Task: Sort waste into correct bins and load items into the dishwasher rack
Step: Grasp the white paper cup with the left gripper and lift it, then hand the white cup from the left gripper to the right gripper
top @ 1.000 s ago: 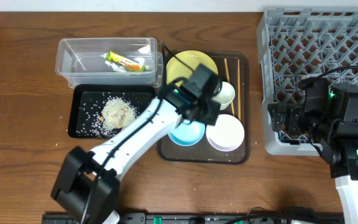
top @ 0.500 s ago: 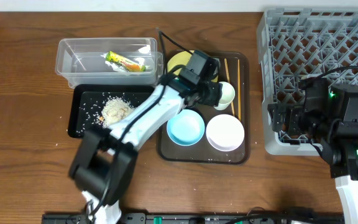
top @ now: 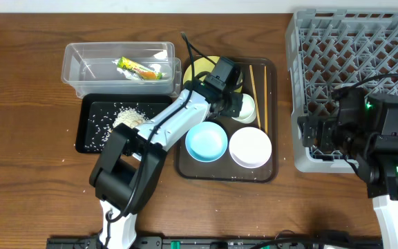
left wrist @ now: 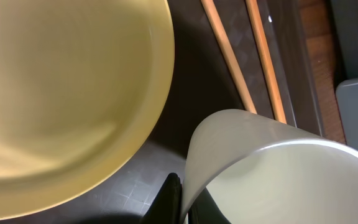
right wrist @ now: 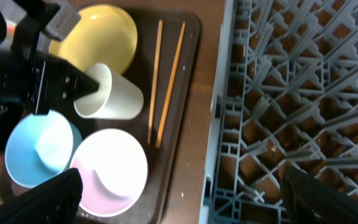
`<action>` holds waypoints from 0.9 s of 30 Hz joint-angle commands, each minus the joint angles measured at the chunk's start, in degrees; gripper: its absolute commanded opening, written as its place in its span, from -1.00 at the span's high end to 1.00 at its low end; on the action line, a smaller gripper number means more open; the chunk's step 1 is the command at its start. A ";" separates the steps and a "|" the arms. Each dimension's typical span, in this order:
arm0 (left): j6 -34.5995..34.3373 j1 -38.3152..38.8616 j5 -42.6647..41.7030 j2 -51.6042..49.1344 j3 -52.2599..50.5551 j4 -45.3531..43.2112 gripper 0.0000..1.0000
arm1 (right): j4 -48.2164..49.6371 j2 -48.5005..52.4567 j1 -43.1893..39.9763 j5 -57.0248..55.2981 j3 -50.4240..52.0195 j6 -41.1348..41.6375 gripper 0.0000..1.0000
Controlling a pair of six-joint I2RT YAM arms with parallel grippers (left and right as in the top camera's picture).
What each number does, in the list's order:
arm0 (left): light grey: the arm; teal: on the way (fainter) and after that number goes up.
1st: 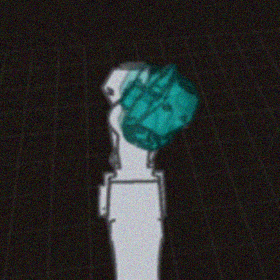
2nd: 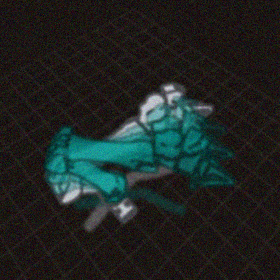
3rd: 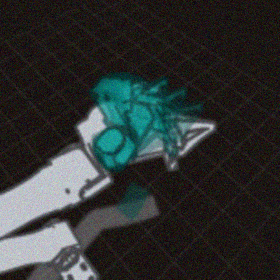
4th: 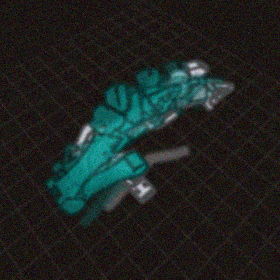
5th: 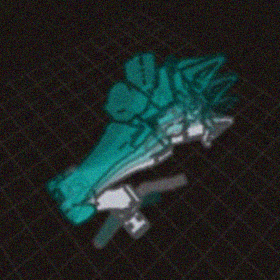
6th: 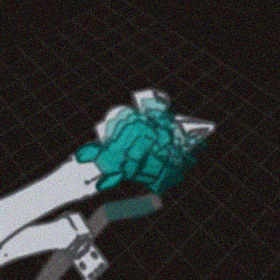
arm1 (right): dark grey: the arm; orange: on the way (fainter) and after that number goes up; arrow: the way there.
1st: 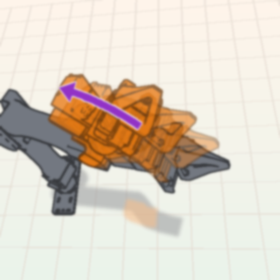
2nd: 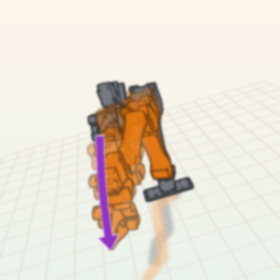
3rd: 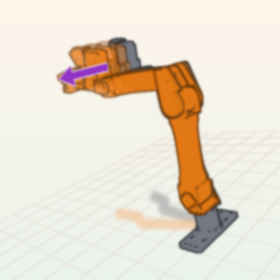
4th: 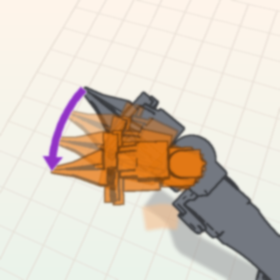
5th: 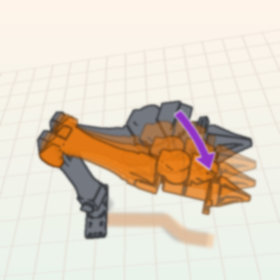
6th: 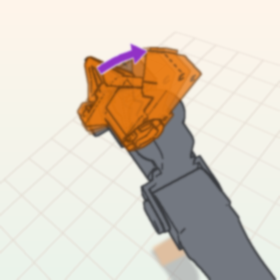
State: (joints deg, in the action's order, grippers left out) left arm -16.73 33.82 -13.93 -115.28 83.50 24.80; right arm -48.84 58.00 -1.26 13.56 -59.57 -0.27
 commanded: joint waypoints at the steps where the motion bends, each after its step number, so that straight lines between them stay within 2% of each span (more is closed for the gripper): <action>1: -1.18 -2.12 -4.94 5.60 1.66 0.68 0.88 | 1.60 0.07 1.18 2.51 -0.96 1.99 -0.99; 9: -1.79 -13.25 -31.12 17.29 1.66 9.42 0.87 | 13.05 7.06 1.18 25.22 -0.96 1.95 -0.99; 14: 0.42 -20.26 -47.19 18.36 1.60 13.81 0.88 | 26.38 13.49 1.18 46.18 -0.96 2.23 -0.98; 17: 0.57 -22.71 -55.91 18.18 1.49 13.70 0.88 | 36.37 16.94 1.18 55.87 -0.96 5.75 -0.99; 22: 0.57 -23.30 -62.64 18.18 1.49 13.66 0.88 | 49.53 21.40 2.64 62.05 -0.96 13.29 -0.99; 27: 0.55 -23.15 -65.37 18.18 1.49 13.51 0.88 | 54.36 23.69 6.36 62.60 -0.96 15.06 -0.98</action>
State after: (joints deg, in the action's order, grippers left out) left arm -17.52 10.72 -73.52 -97.19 84.68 38.44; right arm 4.51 80.82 2.98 71.81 -59.94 11.73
